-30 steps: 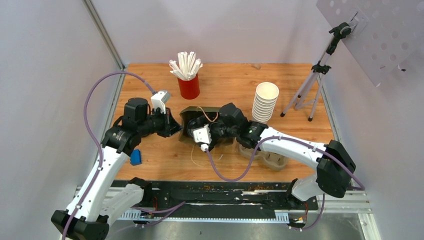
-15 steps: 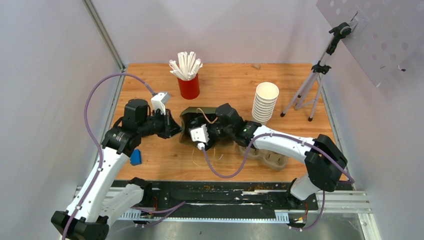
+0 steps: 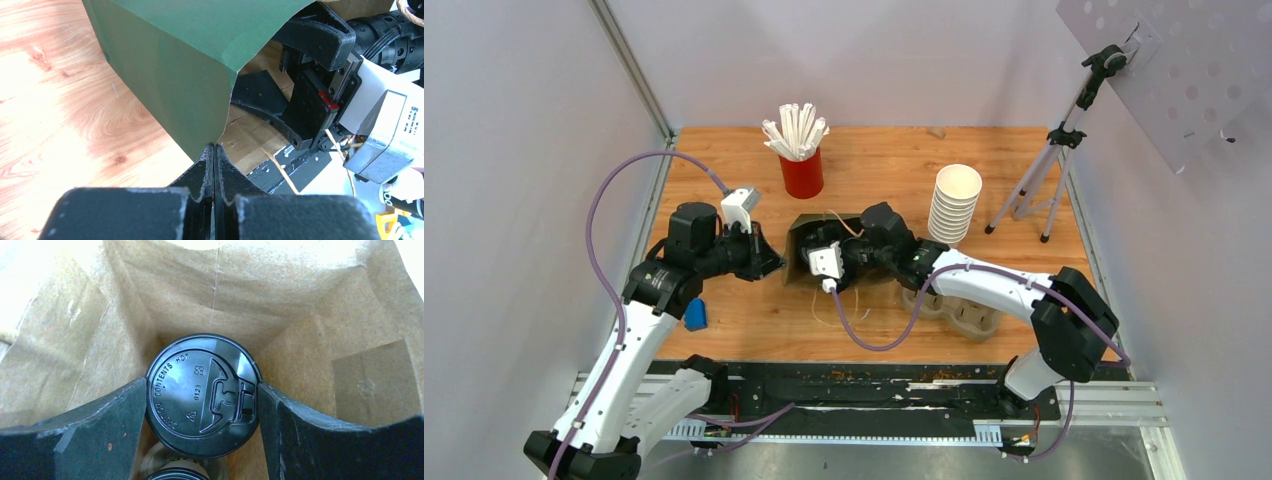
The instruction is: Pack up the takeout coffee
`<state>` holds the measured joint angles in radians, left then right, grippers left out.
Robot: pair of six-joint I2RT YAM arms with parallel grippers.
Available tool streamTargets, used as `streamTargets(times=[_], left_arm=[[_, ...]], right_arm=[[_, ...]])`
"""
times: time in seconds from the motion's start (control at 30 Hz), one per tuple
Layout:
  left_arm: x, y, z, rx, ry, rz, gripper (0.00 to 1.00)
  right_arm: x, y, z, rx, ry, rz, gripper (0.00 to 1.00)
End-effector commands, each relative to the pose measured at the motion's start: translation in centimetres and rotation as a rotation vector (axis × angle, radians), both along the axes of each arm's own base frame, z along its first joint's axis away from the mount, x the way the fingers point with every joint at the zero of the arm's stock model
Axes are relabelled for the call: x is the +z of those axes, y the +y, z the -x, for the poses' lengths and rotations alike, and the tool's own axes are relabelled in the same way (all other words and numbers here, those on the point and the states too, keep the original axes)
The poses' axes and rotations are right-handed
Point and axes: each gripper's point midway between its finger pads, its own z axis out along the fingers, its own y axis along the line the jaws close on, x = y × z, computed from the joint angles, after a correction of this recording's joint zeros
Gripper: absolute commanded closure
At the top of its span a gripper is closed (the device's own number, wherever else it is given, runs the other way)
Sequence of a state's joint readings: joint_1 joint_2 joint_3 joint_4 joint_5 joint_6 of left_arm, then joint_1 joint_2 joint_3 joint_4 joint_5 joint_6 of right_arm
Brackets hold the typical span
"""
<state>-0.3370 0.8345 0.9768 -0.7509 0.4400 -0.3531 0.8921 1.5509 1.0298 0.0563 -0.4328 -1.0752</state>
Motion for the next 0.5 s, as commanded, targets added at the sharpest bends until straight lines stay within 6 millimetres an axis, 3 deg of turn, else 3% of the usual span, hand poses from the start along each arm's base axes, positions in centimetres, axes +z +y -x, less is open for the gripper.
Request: streamTargets(times=[0.0, 0.47], left_arm=[[0.6, 0.0, 0.1, 0.005, -0.014, 0.012, 1.00], [0.5, -0.1, 0.3, 0.000, -0.010, 0.023, 1.00]], right_arm=[[1.1, 1.0, 0.0, 0.036, -0.018, -0.058, 0.29], [-0.8, 1.2, -0.6, 0.050, -0.033, -0.001, 0.30]])
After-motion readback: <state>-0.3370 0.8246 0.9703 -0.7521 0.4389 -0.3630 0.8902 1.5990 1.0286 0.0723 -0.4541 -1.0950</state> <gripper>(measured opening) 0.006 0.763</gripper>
